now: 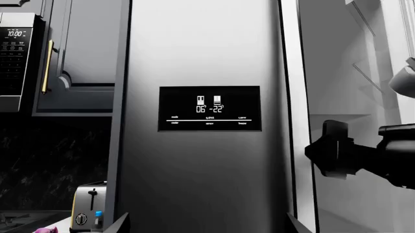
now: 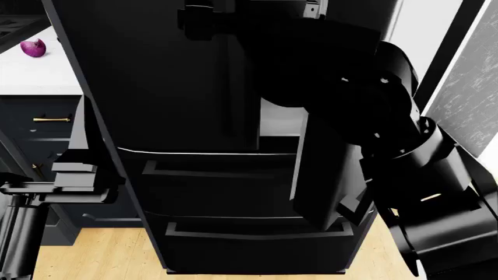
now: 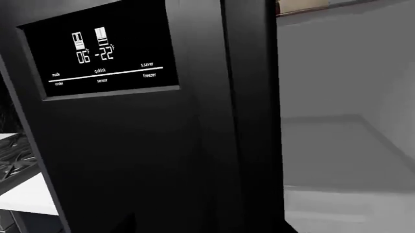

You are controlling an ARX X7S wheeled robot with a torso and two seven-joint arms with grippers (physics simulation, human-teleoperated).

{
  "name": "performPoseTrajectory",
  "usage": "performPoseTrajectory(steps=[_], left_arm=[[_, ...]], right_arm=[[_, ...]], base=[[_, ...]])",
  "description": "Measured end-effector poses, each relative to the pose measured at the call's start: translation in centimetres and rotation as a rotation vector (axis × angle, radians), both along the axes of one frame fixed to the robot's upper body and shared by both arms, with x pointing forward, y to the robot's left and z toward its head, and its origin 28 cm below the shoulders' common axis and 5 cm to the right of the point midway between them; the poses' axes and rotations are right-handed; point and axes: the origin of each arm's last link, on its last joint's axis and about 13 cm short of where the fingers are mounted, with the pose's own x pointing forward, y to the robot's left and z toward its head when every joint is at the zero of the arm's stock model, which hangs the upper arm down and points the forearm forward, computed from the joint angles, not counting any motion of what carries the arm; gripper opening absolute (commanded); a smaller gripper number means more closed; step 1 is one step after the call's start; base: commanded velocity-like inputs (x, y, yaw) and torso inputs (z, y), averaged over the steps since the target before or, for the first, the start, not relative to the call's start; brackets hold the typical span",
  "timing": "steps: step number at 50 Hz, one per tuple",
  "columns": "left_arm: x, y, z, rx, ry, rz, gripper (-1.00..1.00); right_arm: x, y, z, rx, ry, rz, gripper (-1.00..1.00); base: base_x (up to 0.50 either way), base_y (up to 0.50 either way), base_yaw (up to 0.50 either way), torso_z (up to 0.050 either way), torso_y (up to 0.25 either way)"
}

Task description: Open the fridge doors

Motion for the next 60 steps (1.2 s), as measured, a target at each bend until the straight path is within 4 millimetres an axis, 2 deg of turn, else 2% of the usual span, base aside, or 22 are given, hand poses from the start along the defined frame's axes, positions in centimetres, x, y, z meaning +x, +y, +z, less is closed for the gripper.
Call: performPoseTrajectory(steps=[12,19,31,41,50,60], left_arm=[[-0.2,0.1,-0.1,-0.003,0.0,0.0,1.0],[-0.2,0.0,-0.1,-0.004,0.0,-0.001,1.0],[0.0,0.0,0.0,-0.005,0.001,-0.003,1.0],[0.1,-0.1,0.0,-0.004,0.002,-0.004,1.0],[-0.2,0.0,0.0,-0.001,0.001,-0.003,1.0],[-0.1,-0.1,0.0,0.003,0.0,-0.005,1.0]], right_arm=[[2.3,-0.4,0.8,0.043,0.048,-0.086,1.0],[2.5,-0.3,0.8,0.076,0.073,-0.104,1.0],[1.3,-0.2,0.8,0.159,0.106,-0.142,1.0],[-0.1,-1.1,0.6,0.197,0.081,-0.224,1.0],[-1.5,-2.7,0.3,0.224,0.031,-0.26,1.0],[-3.2,-5.8,-0.4,0.251,-0.049,-0.266,1.0]], base=[[0.0,0.0,0.0,0.0,0.0],[0.0,0.0,0.0,0.0,0.0],[0.0,0.0,0.0,0.0,0.0],[0.0,0.0,0.0,0.0,0.0],[0.0,0.0,0.0,0.0,0.0],[0.0,0.0,0.0,0.0,0.0]])
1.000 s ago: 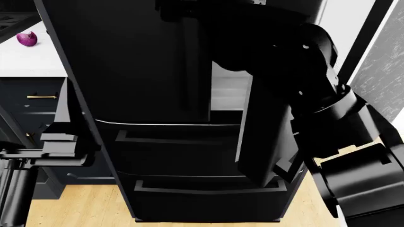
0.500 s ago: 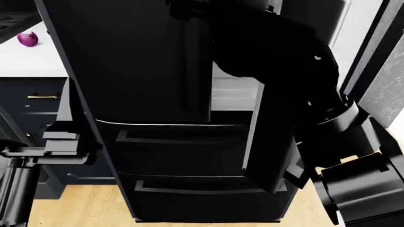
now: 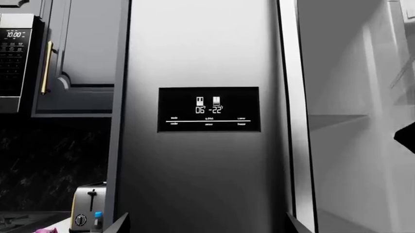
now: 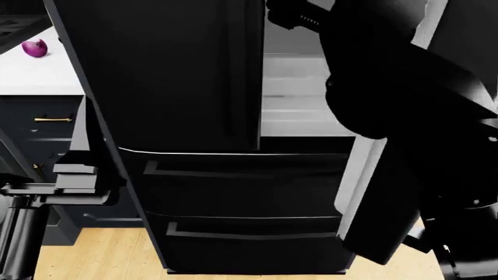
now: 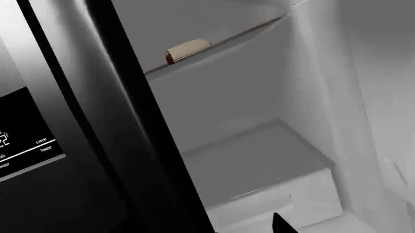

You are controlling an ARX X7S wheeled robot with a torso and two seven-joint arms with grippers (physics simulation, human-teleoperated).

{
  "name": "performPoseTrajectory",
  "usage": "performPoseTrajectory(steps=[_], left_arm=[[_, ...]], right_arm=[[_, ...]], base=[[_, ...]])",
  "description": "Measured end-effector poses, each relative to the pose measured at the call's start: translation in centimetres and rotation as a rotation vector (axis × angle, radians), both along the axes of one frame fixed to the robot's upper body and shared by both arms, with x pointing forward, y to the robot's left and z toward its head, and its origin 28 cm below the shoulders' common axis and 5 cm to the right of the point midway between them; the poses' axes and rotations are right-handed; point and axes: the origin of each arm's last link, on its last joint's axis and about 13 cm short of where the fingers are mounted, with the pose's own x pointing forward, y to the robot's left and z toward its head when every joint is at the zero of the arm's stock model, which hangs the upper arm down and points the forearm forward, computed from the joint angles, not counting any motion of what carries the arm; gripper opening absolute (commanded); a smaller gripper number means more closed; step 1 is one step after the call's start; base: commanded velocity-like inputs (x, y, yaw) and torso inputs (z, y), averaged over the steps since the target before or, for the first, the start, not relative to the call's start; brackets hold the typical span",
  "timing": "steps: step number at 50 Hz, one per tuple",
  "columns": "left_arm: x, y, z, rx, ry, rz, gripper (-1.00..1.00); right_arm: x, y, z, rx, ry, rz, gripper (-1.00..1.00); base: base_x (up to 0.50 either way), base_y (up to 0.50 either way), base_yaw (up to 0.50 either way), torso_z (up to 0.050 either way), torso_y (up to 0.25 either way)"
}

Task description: Open the fridge doors

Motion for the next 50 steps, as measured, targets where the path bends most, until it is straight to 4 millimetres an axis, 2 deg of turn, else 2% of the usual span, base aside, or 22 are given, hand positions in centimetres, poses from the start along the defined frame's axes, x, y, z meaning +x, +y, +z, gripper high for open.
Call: performPoseTrajectory(steps=[22,30,40,50], left_arm=[[0.1,-0.1,0.1,0.006,-0.001,-0.002,1.0],[0.1,-0.1,0.0,0.007,-0.001,-0.003,1.0],[0.1,-0.1,0.0,0.01,-0.001,-0.004,1.0],[0.1,-0.2,0.0,0.012,0.0,-0.006,1.0]], right_arm=[[-3.4,-6.0,-1.6,0.058,-0.126,-0.02,1.0],[-4.5,-8.2,-1.9,0.084,-0.161,-0.112,1.0],[-4.5,-11.6,-1.9,0.15,-0.167,-0.314,1.0],[-5.1,-12.4,-2.8,0.191,-0.158,-0.298,1.0]], base=[[0.0,0.0,0.0,0.0,0.0],[0.0,0.0,0.0,0.0,0.0],[0.0,0.0,0.0,0.0,0.0],[0.0,0.0,0.0,0.0,0.0]])
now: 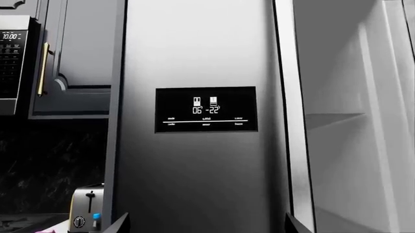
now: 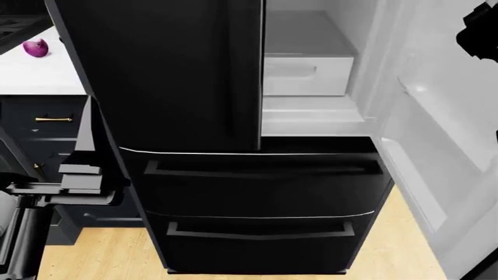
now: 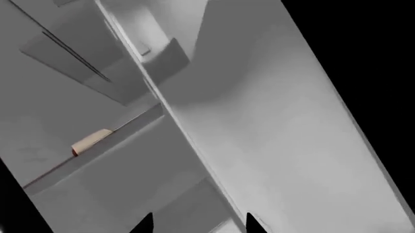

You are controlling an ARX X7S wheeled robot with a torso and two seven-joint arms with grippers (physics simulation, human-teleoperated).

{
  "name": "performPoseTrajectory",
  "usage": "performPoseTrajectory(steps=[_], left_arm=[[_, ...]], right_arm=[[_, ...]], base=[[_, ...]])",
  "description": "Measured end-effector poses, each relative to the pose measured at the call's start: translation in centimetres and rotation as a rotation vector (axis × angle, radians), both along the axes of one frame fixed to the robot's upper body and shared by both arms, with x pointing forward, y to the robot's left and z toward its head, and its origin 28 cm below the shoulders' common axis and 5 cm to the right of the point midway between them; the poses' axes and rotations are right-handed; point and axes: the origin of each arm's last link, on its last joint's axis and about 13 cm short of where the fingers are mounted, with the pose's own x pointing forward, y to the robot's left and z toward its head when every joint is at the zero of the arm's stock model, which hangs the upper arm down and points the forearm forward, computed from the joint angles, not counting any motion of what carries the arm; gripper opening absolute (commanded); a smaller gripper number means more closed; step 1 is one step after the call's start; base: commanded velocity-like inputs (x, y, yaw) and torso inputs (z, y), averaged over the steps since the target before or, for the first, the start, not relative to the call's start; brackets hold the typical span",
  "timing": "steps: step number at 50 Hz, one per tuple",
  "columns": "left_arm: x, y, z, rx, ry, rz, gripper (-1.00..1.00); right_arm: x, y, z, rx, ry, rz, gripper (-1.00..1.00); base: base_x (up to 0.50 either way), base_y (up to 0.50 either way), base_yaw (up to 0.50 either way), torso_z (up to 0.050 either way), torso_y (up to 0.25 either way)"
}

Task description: Open the fridge doors

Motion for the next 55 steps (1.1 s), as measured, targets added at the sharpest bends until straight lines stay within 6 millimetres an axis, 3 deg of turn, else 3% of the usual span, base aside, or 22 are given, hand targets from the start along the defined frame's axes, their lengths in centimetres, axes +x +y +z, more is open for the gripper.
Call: performPoseTrajectory(steps=[39,55], left_arm=[[0.0,0.0,0.1,0.004,-0.002,0.003,1.0],[0.0,0.0,0.2,0.007,-0.005,0.001,1.0]], right_arm=[[-1.3,-1.2,-1.6,-0.036,-0.025,0.024,1.0],[-4.8,-1.4,0.4,-0.2,-0.279,0.105,1.0]], base=[[0.0,0.0,0.0,0.0,0.001],[0.0,0.0,0.0,0.0,0.001]])
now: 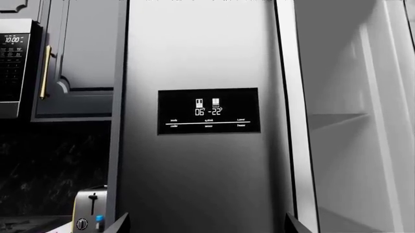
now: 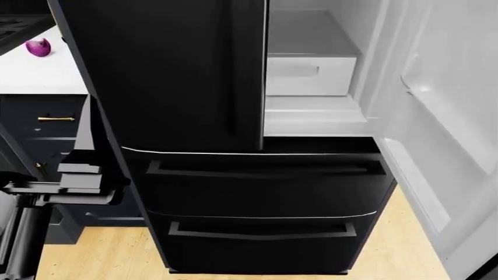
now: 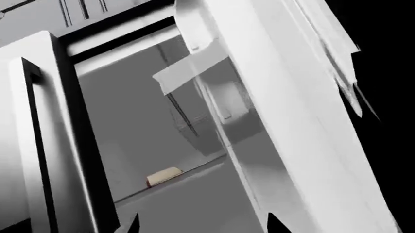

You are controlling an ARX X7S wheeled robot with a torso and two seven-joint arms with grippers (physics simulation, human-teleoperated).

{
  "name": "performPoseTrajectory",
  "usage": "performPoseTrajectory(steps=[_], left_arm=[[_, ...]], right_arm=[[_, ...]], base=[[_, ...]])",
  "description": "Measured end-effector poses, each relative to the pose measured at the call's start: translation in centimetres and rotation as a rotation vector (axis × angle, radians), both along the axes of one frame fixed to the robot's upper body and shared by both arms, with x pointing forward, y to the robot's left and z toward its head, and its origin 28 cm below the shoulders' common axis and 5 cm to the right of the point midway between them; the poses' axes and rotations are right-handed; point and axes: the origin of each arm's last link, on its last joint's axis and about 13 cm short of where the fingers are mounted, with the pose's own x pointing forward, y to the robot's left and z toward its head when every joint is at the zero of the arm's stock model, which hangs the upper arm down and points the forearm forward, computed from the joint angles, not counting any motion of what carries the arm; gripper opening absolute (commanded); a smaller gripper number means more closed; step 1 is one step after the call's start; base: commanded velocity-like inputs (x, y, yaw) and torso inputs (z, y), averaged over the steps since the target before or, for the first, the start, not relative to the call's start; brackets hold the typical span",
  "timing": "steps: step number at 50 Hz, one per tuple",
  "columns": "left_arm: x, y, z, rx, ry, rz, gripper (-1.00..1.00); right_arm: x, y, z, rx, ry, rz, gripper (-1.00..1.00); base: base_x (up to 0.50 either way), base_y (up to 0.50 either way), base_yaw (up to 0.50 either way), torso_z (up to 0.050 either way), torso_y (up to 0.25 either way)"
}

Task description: Open the fridge doors

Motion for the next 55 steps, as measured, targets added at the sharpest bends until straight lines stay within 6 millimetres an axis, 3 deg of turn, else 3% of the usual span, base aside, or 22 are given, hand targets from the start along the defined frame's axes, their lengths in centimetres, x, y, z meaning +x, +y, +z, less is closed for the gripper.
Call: performPoseTrajectory(steps=[22,44,55], left_arm=[[0.0,-0.1,0.1,0.001,-0.004,-0.003,1.0],[-0.1,0.0,0.8,0.045,-0.019,-0.005,1.0],[-0.1,0.2,2.7,0.122,-0.049,-0.048,1.0]], right_arm=[[-3.8,2.3,-1.1,-0.206,-0.103,0.244,1.0],[-4.3,2.9,-2.8,-0.236,-0.03,0.24,1.0],[-4.3,2.8,-3.1,-0.234,-0.023,0.221,1.0]], base=[[0.0,0.0,0.0,0.0,0.0],[0.0,0.0,0.0,0.0,0.0],[0.0,0.0,0.0,0.0,0.0]])
